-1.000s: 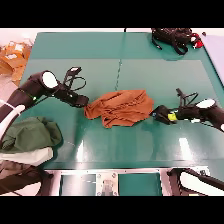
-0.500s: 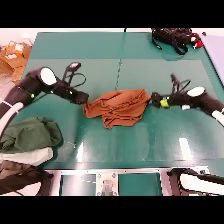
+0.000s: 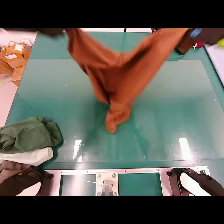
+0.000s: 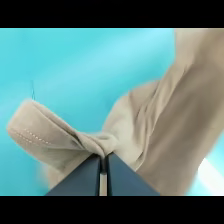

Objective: Fold the shirts.

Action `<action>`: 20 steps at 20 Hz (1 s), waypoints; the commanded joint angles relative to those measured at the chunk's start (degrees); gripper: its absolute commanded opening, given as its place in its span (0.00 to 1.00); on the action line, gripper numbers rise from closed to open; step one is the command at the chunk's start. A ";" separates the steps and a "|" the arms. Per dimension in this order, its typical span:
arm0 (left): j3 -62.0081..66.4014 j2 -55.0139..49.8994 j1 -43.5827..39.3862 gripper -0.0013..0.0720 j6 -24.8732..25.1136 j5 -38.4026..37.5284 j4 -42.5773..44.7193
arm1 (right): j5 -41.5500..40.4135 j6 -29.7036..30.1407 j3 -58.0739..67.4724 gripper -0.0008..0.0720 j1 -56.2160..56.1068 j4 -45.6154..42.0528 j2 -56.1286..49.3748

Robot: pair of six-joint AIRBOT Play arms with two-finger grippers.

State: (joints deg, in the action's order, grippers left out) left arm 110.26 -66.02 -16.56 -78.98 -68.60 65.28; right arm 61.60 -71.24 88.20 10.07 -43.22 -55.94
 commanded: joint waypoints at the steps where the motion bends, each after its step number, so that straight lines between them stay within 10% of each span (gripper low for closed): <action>1: 12.72 5.14 0.00 0.06 0.07 1.18 -0.94 | 0.83 -2.29 10.60 0.03 3.74 -0.79 7.85; 10: 6.71 11.32 0.00 0.06 0.90 16.35 10.45 | 0.74 -3.34 11.72 0.03 6.69 -1.95 16.57; 20: 3.72 -18.80 0.00 0.06 1.03 8.85 10.34 | -8.63 0.28 -15.63 0.03 6.69 -5.07 1.44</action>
State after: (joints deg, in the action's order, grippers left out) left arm 114.19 -75.46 -16.58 -78.00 -56.12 76.05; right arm 57.87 -73.10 80.18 16.71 -47.46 -48.60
